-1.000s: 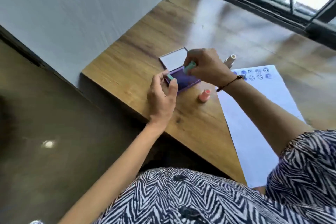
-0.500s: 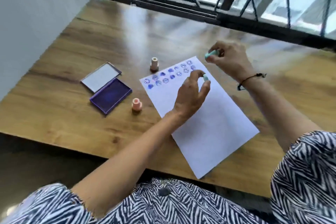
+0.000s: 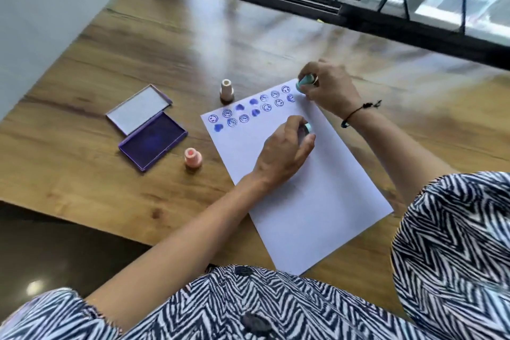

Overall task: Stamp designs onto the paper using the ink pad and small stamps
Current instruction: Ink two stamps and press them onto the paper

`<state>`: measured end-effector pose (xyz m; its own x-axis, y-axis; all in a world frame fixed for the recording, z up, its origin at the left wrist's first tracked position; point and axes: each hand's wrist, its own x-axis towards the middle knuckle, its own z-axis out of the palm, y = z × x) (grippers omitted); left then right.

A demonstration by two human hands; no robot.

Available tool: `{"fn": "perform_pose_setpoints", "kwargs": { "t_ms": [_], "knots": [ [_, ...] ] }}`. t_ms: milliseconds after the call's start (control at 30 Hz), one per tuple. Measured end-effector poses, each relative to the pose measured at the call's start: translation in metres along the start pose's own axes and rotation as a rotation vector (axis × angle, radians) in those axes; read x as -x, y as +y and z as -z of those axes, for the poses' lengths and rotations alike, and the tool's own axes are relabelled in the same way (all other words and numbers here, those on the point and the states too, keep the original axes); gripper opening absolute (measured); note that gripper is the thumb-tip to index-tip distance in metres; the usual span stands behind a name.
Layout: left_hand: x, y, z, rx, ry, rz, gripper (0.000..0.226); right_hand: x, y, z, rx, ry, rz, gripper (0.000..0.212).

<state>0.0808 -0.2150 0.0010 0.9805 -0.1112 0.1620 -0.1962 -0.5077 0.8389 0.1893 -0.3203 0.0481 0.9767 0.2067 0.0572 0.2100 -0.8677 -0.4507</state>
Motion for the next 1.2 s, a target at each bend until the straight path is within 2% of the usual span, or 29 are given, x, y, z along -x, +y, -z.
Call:
{"fn": "perform_pose_setpoints", "kwargs": {
  "t_ms": [333, 600, 800, 933, 1200],
  "knots": [
    [-0.001, 0.0, -0.001, 0.003, 0.001, -0.005, 0.026, -0.011, 0.001, -0.004, 0.151, -0.098, 0.073, 0.024],
    [-0.001, 0.0, 0.0, 0.011, -0.008, 0.001, 0.027, -0.015, 0.004, -0.011, 0.209, -0.067, 0.103, 0.018],
    [-0.001, -0.001, 0.001, 0.014, -0.003, -0.004, 0.027, -0.026, -0.002, -0.01, 0.374, -0.14, 0.233, 0.02],
    [0.0, -0.001, 0.001, 0.018, -0.011, 0.001, 0.027, -0.028, -0.002, -0.006, 0.374, -0.201, 0.282, 0.017],
    [0.0, -0.001, -0.001, 0.018, 0.001, 0.004, 0.029, -0.032, 0.004, -0.008, 0.321, -0.211, 0.27, 0.012]
  ]
}}
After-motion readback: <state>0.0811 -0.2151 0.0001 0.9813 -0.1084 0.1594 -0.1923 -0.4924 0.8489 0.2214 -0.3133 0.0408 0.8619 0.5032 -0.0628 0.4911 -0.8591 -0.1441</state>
